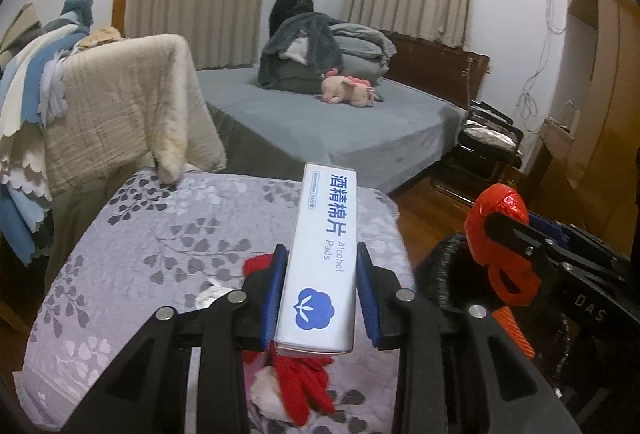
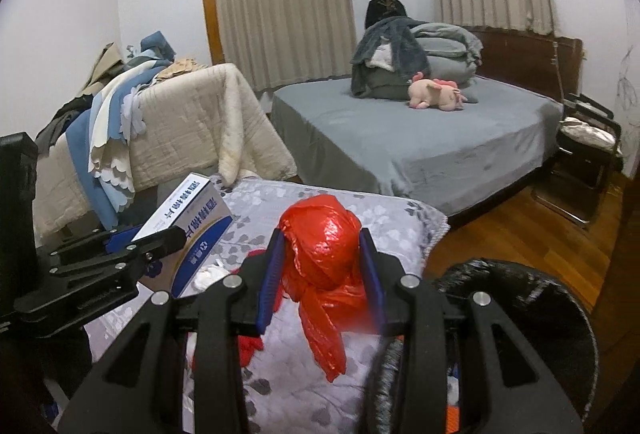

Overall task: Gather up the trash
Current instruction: 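Carry the box and red bag over the black bin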

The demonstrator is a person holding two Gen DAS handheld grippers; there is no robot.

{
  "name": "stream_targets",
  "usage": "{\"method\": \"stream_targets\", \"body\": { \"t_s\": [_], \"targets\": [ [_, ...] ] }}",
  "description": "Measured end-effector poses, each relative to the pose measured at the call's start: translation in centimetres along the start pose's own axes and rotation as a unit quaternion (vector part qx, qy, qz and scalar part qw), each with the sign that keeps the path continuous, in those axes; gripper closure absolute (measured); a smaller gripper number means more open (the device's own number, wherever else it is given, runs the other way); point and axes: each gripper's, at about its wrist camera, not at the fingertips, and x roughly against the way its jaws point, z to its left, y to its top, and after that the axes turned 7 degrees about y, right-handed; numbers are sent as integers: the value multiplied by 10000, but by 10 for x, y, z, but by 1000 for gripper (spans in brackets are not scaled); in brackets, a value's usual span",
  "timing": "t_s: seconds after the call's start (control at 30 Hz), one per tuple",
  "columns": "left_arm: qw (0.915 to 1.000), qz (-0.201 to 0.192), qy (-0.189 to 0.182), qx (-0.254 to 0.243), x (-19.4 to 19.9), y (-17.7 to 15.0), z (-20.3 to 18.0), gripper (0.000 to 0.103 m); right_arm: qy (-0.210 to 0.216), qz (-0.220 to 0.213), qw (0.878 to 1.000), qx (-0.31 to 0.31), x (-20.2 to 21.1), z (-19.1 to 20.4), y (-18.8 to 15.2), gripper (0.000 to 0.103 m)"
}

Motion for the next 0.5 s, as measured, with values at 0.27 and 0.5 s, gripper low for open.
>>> {"method": "stream_targets", "body": {
  "t_s": [0.27,0.5],
  "targets": [
    [9992,-44,-328,-226,12,-6,-43,69,-351,-72,9993,-136,35,-27,-12,67],
    [9966,-13,-696,-439,13,-10,-82,69,-720,-123,9969,-288,64,-54,-24,67]
  ]
}}
